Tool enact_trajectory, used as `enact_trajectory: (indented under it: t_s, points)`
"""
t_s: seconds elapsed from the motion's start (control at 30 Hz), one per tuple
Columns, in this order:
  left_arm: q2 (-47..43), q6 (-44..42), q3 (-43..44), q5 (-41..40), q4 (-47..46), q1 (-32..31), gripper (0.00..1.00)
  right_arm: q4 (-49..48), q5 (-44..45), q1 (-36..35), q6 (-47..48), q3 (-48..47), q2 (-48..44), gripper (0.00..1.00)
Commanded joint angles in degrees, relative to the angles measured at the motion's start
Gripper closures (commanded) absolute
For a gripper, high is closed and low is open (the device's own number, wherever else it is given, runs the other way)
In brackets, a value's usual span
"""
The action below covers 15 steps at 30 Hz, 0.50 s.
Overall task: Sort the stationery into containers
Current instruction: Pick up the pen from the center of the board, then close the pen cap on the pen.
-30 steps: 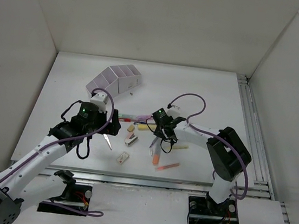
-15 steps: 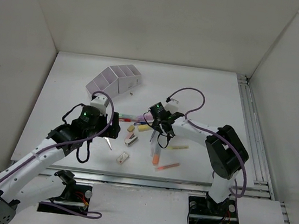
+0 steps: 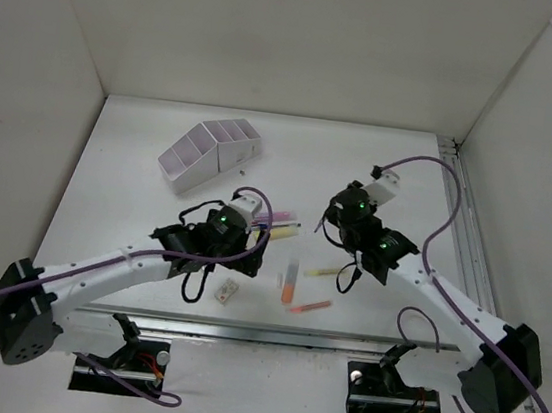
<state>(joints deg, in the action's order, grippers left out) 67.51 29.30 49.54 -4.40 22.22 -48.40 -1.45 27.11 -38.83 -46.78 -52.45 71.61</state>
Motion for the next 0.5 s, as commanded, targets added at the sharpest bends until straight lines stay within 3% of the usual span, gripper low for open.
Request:
enact_trajectory:
  t_s: [0.0,0.23,0.47]
  points:
    - [6.75,3.22,6.43,-1.22,-3.67,-4.06,0.0,1.1,9.09,2.35,0.9,3.66,-6.12,1.0]
    - [21.16,7.52,12.95,-4.46,-1.05,-8.81,0.03,7.16,11.47,5.69,1.25,9.64,-16.14,1.0]
    - [26.71,12.09,15.93,-5.35,0.1,-9.34,0.11,8.75,9.19,7.63,1.96,11.4,-17.21,1.0]
